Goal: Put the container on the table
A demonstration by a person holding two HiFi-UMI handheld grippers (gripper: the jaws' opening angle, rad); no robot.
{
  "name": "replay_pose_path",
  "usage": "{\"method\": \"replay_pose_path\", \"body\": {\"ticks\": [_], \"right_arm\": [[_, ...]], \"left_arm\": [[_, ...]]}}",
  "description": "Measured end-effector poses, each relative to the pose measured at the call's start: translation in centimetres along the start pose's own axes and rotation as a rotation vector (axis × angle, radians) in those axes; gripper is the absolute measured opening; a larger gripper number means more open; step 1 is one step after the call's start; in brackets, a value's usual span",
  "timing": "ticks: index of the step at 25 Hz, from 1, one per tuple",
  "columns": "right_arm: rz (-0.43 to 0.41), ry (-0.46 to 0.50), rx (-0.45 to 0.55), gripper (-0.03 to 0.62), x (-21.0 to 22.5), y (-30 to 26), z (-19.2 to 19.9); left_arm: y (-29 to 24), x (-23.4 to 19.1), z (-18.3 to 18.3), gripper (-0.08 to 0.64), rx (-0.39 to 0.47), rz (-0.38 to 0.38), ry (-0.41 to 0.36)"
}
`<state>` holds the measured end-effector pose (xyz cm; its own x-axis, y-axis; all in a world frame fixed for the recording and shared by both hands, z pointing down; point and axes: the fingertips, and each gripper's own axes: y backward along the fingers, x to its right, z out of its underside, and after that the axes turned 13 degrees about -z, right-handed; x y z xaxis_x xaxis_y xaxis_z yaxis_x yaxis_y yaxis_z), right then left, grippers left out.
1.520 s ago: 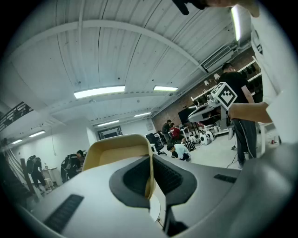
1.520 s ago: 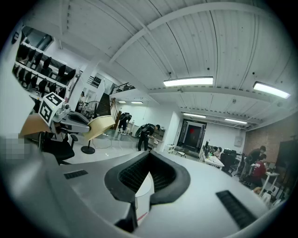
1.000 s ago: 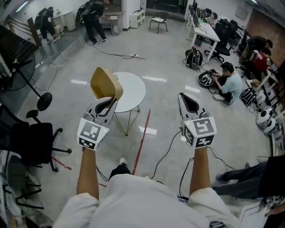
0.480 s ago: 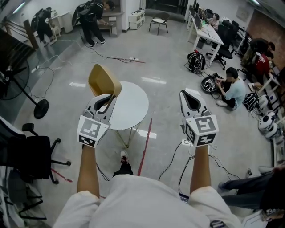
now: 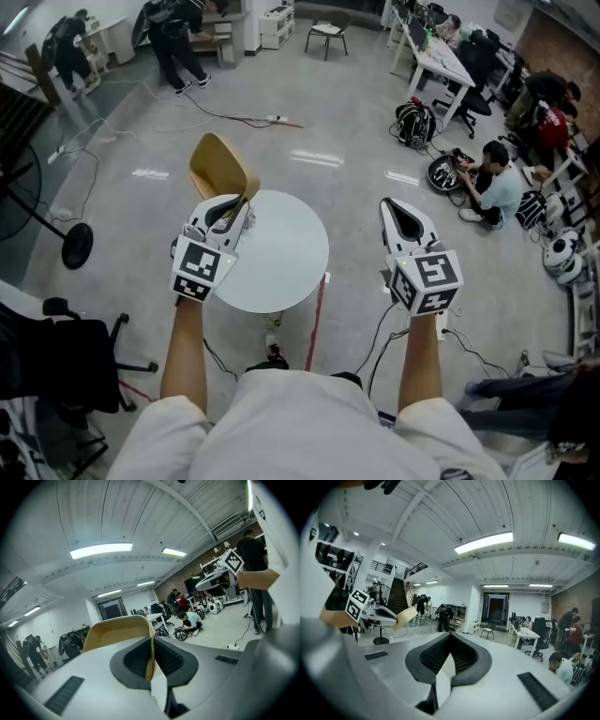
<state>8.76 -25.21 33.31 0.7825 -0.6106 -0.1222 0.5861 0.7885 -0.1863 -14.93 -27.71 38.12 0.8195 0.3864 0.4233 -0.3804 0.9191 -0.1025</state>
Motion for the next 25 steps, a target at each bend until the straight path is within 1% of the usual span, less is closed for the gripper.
{"method": "replay_pose_path", "body": {"ticks": [4,7,12,15,18,21,25], "right_arm": [[-0.003,-0.048,-0.049,0.014,1.4,-4.0,2.5],[-0.021,-0.093,-0.081,0.014,3.3,-6.1,5.1],[-0.029,-0.120,-0.152,0.014,7.2,-9.0,10.8],[-0.039,-0.158,-0.196,0.012,9.2,-10.3,14.2],[-0.048,-0.186,-0.234,0.012,11.4,-11.8,17.2],[-0.038,-0.206,-0.256,0.012,13.8,-12.7,20.0],[-0.058,-0.219,-0.297,0.012,15.9,-13.3,23.0]], "left_arm": [[-5.9,0.3,4.3,0.032,-0.087,0.089,-0.038],[-10.4,2.0,8.0,0.031,-0.163,0.141,-0.062],[-18.4,5.8,15.4,0.032,-0.312,0.191,-0.079],[-22.3,8.6,20.2,0.032,-0.413,0.228,-0.107],[-26.3,11.5,24.5,0.032,-0.489,0.267,-0.132],[-29.5,14.6,28.6,0.032,-0.561,0.296,-0.159],[-32.4,18.0,33.6,0.032,-0.658,0.329,-0.204]]}}
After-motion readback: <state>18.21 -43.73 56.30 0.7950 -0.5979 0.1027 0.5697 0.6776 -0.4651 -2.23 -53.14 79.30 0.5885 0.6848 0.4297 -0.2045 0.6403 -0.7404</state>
